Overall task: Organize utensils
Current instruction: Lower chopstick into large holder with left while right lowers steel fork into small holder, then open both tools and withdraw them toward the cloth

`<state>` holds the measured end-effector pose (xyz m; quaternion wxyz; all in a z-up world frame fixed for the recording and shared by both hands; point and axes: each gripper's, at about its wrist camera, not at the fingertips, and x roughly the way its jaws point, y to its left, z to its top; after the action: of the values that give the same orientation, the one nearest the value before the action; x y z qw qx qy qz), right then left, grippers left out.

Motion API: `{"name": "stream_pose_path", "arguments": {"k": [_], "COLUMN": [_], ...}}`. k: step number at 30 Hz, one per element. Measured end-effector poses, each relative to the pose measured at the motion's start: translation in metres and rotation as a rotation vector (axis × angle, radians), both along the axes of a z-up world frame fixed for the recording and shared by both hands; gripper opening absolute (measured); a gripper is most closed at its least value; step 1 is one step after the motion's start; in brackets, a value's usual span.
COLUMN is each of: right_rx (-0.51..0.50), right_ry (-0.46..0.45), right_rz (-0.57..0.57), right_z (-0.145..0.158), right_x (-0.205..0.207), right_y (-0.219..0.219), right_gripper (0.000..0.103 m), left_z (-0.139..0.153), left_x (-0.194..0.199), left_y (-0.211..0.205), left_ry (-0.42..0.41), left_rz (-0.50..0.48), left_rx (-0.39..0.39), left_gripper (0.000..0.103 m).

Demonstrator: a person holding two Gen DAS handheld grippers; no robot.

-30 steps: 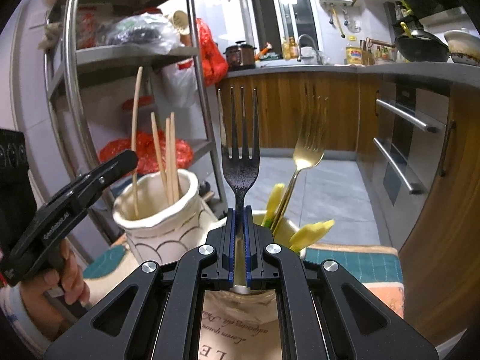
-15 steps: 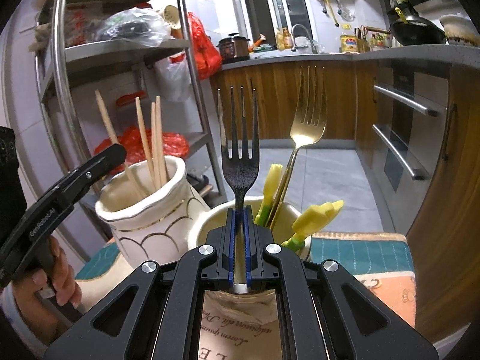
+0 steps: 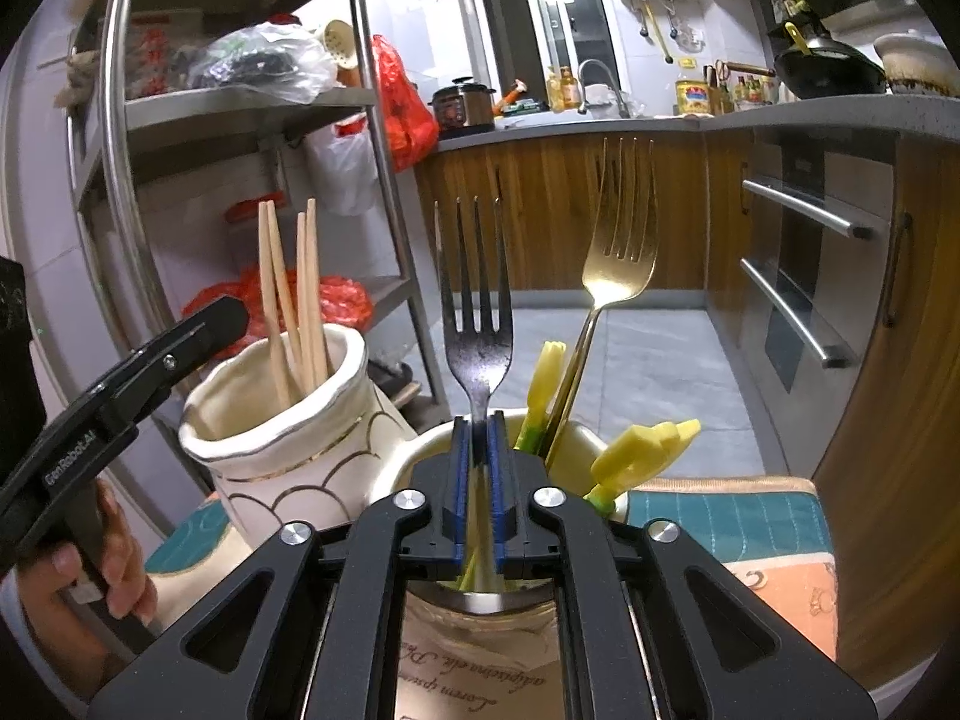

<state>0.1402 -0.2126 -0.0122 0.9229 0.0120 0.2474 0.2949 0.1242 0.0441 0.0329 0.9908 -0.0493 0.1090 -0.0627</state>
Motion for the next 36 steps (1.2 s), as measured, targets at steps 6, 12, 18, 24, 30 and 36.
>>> {"name": "stream_pose_path", "arguments": {"k": [6, 12, 18, 24, 30, 36], "right_rx": [0.018, 0.051, 0.016, 0.043, 0.017, -0.005], "right_ry": [-0.007, -0.098, -0.207, -0.209, -0.232, -0.242], "right_rz": [0.002, 0.015, -0.029, -0.070, -0.122, -0.155], "right_z": [0.002, 0.022, 0.047, 0.070, 0.088, 0.094], "right_x": [-0.001, -0.023, -0.047, -0.063, -0.086, -0.112], "right_y": [-0.004, -0.011, -0.025, -0.047, -0.065, -0.091], "right_gripper": [0.030, 0.053, 0.082, 0.098, 0.098, 0.098], "left_z": [0.001, 0.007, 0.016, 0.029, 0.050, 0.057], "left_x": [0.000, -0.008, -0.023, -0.037, -0.064, -0.097], "left_y": [0.002, 0.001, 0.002, 0.002, -0.007, -0.017], "left_ry": [0.001, -0.012, -0.019, 0.008, -0.011, 0.003], "left_rz": [0.004, 0.018, 0.053, 0.065, 0.066, 0.053], "left_rx": [-0.007, -0.015, -0.007, -0.019, 0.000, 0.022], "left_gripper": [0.040, 0.059, 0.076, 0.091, 0.097, 0.097]}}
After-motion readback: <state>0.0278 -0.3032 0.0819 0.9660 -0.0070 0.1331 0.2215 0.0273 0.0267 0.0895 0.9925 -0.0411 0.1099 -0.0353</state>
